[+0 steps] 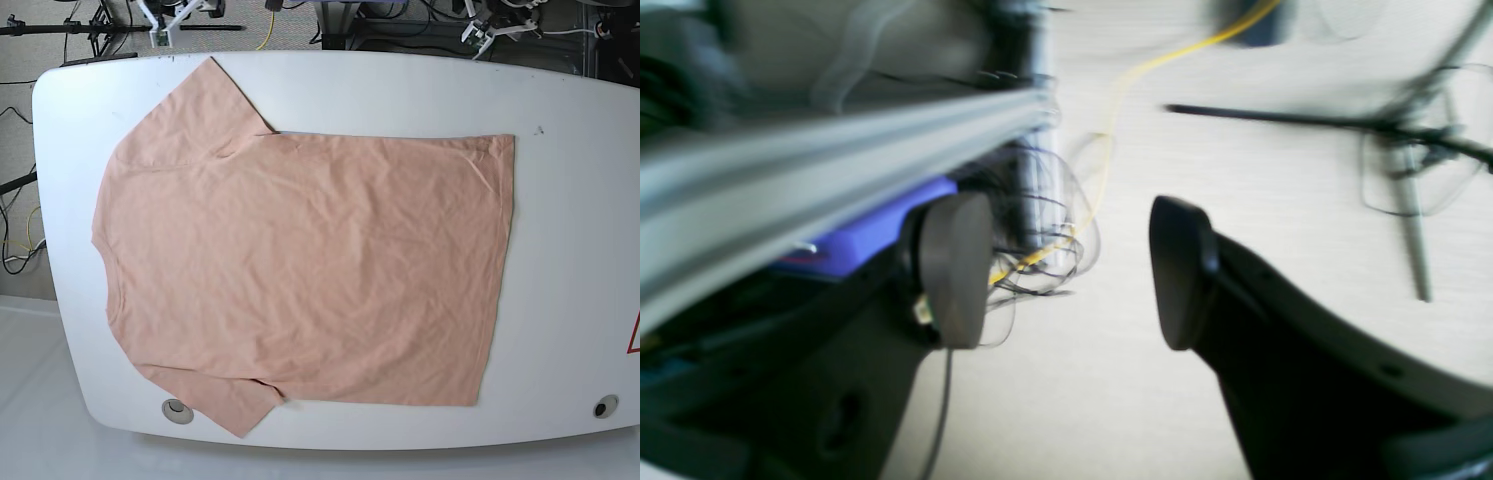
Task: Fold the T-shirt properly
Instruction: 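Move both grippers down toward the shirt's shoulder corners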
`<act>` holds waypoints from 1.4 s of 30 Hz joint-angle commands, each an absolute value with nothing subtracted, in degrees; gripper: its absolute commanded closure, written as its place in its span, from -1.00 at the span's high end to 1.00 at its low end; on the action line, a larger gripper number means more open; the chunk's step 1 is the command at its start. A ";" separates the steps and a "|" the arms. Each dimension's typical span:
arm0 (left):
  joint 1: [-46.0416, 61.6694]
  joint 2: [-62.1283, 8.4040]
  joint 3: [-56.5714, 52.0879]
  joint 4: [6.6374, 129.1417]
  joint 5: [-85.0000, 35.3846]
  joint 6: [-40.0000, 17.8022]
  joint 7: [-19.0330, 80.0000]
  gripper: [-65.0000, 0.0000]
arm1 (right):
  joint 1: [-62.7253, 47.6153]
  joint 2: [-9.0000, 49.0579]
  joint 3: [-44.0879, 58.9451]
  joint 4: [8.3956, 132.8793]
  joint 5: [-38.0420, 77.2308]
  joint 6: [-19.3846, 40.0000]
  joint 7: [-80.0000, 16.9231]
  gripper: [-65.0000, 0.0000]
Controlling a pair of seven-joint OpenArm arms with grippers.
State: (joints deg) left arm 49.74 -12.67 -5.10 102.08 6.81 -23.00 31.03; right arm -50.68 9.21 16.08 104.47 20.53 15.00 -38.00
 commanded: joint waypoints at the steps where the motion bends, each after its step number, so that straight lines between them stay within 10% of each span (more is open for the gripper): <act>1: 50.88 -12.89 -5.13 103.88 6.65 -23.10 30.80 0.09 | -51.44 10.11 18.33 105.88 22.55 15.33 -37.97 0.09; 14: 50.11 -13.93 -6.45 107.92 6.36 -25.60 30.29 0.08 | -50.37 9.13 31.75 111.22 23.28 24.49 -40.38 0.09; 42: 46.76 -20.62 -1.81 114.07 12.97 -23.82 29.88 0.16 | -42.18 12.46 34.12 111.17 20.51 24.29 -38.62 0.11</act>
State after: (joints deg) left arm 47.88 -20.43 -1.67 112.62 12.43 -26.37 34.28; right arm -42.11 11.40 33.67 110.65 19.59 23.81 -39.51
